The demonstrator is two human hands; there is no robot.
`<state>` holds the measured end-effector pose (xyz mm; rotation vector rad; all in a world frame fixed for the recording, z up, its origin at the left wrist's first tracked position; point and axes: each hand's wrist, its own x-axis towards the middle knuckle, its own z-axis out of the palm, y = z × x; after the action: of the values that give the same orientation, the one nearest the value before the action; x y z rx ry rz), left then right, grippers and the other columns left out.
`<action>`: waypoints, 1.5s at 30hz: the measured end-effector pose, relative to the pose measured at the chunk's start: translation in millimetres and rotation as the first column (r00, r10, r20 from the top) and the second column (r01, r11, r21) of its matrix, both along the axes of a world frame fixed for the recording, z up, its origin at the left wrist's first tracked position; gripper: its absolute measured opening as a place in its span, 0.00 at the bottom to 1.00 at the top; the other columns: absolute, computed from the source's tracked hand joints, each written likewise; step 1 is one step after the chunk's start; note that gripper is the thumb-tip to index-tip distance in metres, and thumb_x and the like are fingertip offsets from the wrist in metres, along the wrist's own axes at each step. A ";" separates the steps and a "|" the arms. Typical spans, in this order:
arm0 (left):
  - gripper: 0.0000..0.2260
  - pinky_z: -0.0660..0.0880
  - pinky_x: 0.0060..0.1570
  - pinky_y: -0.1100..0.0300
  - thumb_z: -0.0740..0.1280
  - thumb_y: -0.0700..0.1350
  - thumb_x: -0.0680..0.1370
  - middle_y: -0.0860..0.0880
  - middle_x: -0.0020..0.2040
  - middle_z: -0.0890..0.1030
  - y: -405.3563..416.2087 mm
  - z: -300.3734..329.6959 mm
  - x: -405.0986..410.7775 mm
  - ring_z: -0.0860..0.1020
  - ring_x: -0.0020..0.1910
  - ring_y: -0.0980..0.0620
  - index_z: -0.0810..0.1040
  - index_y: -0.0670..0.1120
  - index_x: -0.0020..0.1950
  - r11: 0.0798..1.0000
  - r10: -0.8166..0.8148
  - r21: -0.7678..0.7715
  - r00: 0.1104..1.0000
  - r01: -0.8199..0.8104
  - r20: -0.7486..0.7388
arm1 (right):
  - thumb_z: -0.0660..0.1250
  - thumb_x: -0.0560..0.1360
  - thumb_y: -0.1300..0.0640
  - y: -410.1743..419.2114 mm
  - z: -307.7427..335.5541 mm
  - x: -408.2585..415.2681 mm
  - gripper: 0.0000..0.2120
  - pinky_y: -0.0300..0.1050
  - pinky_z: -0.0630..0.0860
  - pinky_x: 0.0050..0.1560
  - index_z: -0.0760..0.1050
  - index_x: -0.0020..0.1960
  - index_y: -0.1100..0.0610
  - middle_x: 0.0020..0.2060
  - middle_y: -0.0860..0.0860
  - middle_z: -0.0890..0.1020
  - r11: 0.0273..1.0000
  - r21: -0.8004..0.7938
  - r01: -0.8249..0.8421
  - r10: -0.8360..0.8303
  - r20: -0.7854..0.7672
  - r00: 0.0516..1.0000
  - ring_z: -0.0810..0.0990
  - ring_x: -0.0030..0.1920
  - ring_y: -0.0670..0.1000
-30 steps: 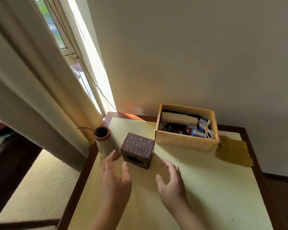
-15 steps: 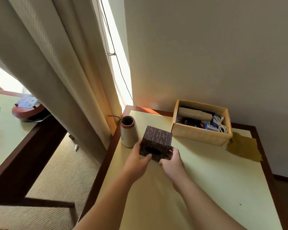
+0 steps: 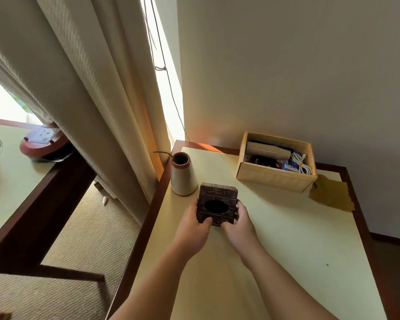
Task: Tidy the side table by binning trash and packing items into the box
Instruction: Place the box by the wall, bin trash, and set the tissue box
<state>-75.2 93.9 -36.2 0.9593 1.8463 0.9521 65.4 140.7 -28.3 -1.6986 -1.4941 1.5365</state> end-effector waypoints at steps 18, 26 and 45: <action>0.39 0.46 0.78 0.59 0.62 0.40 0.83 0.56 0.85 0.38 -7.1 7.2 8.9 0.42 0.84 0.53 0.39 0.52 0.85 0.945 -0.313 -0.101 0.768 0.312 -0.558 | 0.56 0.78 0.66 -13.2 -2.2 4.0 0.38 0.43 0.51 0.79 0.48 0.85 0.50 0.85 0.47 0.46 0.895 0.266 -0.357 0.219 0.436 0.873 0.47 0.83 0.48; 0.44 0.42 0.82 0.49 0.64 0.45 0.83 0.45 0.82 0.29 5.3 -8.6 16.7 0.30 0.81 0.47 0.28 0.45 0.79 0.812 -0.581 -0.424 0.482 0.402 -0.655 | 0.62 0.80 0.55 11.3 -10.6 -8.7 0.45 0.61 0.30 0.77 0.32 0.83 0.55 0.83 0.56 0.35 0.653 0.055 -0.755 0.371 0.846 0.383 0.33 0.82 0.55; 0.42 0.58 0.79 0.47 0.64 0.42 0.79 0.44 0.85 0.37 172.2 9.2 -9.4 0.40 0.84 0.44 0.37 0.42 0.84 0.764 -0.645 -0.532 0.449 0.365 -0.618 | 0.62 0.84 0.53 163.9 -22.8 8.1 0.33 0.53 0.41 0.82 0.52 0.84 0.55 0.84 0.51 0.53 0.759 0.408 -0.508 0.107 0.690 0.715 0.46 0.84 0.54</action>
<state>-84.7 266.2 -27.0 1.7703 2.0544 -0.2577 73.5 304.6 -51.1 -1.6779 -2.4108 0.4600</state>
